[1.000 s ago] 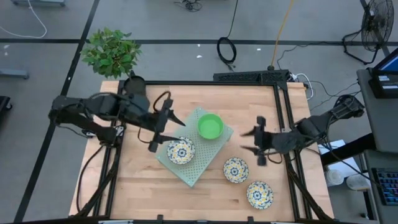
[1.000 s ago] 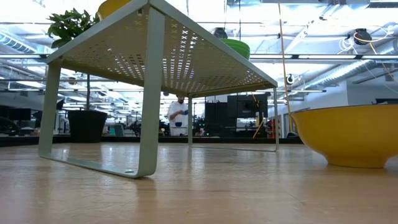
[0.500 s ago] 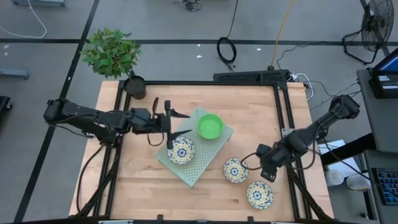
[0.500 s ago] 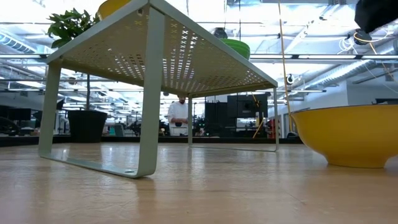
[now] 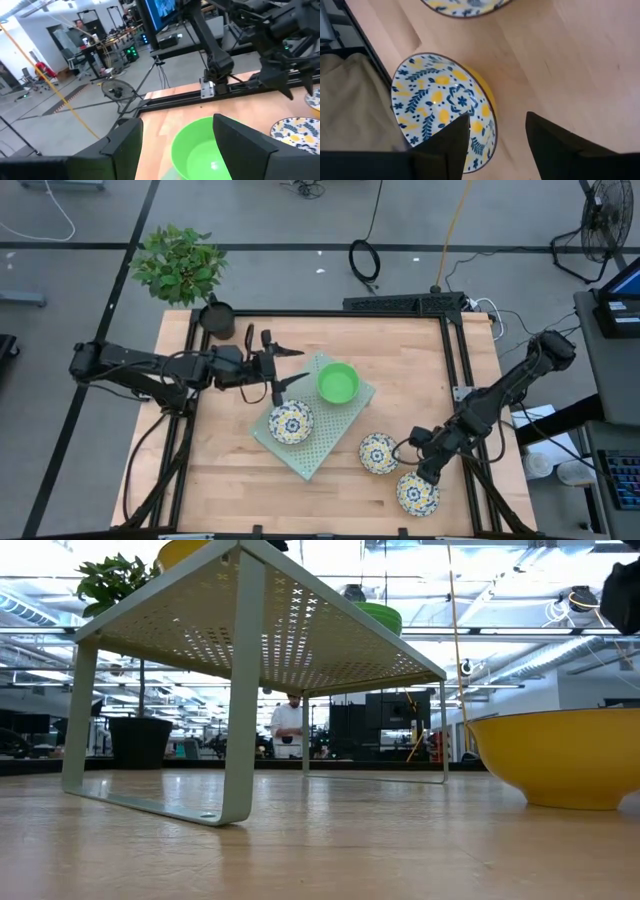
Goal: Pick & Place Mini bowls
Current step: Stack the bottom patterned bowl on the patterned bowl on the shelf
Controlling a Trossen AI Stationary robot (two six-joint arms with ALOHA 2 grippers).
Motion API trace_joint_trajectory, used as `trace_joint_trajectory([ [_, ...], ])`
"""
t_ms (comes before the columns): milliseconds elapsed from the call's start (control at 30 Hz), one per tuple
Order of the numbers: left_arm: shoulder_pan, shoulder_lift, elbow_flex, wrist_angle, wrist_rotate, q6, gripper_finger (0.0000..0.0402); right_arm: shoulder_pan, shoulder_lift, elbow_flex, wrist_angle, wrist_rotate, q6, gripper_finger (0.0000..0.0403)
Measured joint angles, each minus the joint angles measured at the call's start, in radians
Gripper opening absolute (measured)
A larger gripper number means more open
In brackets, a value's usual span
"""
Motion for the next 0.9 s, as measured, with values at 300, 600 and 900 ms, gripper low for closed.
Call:
trace_joint_trajectory([
  [300,0.017,0.0,0.0,-0.002,0.002,-0.001,0.0244,0.06,0.0,-0.086,0.133,-0.002,0.079,0.0171],
  [600,0.017,0.0,0.0,-0.002,0.002,-0.001,0.0244,0.073,0.0,-0.1,0.128,-0.008,0.124,0.017],
  [900,0.017,0.0,0.0,-0.003,0.002,0.002,0.0244,0.073,0.063,-0.1,0.084,-0.075,0.106,0.016],
])
